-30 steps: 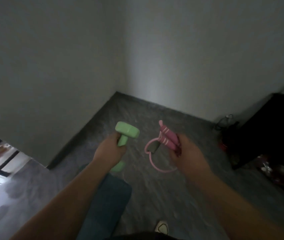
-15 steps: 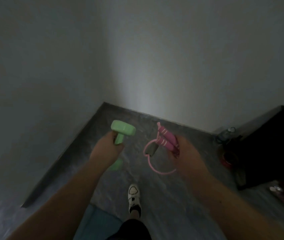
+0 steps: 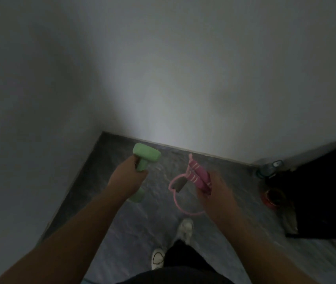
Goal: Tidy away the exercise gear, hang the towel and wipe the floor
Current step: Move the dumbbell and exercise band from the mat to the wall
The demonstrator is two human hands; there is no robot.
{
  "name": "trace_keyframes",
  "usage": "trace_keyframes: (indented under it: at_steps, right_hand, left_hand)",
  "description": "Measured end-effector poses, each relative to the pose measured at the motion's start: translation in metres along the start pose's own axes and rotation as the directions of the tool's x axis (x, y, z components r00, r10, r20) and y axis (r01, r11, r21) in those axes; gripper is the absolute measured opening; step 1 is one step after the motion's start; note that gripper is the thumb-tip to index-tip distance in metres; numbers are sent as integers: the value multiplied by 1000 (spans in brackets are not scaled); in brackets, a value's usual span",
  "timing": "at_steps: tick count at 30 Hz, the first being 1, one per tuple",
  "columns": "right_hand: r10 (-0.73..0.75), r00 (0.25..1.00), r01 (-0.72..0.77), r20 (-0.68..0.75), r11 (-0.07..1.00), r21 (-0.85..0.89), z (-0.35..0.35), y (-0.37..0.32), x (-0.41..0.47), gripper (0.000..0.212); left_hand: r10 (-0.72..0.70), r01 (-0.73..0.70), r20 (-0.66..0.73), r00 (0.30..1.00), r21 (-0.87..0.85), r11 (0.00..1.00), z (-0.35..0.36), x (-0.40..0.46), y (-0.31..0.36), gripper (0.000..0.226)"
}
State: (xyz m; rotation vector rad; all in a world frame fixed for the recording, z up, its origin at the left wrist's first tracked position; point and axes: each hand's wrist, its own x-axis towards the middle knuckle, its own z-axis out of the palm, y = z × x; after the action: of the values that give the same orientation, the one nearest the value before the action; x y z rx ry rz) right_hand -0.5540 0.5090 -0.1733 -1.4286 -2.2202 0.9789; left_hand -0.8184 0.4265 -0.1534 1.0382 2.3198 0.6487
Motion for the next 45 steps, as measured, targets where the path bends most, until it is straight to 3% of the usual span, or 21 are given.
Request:
trace_keyframes:
  at_steps: [9, 15, 23, 28, 33, 36, 41, 45]
  right_hand:
    - [75, 995, -74, 67, 997, -28, 50, 56, 195, 24]
    - [122, 984, -118, 128, 992, -38, 121, 118, 304, 28]
    - [183, 981, -179, 67, 982, -57, 284, 250, 408, 33]
    - [201, 974, -205, 108, 978, 24, 416, 358, 462, 36]
    - [144, 970, -141, 194, 990, -30, 517, 446, 522, 41]
    - [49, 965, -40, 257, 998, -40, 557, 488, 553, 43]
    - [36, 958, 1, 285, 992, -130, 591, 543, 585, 50]
    - [119, 975, -88, 190, 982, -167, 601, 569, 592, 43]
  left_hand:
    - [-106, 102, 80, 991, 54, 993, 56, 181, 5, 40]
    - [-154, 149, 122, 980, 51, 987, 114, 302, -22, 42]
    - [-62, 46, 206, 977, 83, 995, 266, 465, -140, 39]
    - [-9, -25, 266, 964, 123, 992, 382, 558, -245, 33]
    - [18, -74, 319, 948, 165, 983, 478, 633, -333, 29]
    - [35, -118, 310, 950, 250, 961, 517, 659, -367, 31]
    - [42, -140, 338, 940, 270, 953, 557, 685, -395, 31]
    - [43, -140, 351, 935, 256, 957, 575, 700, -406, 35]
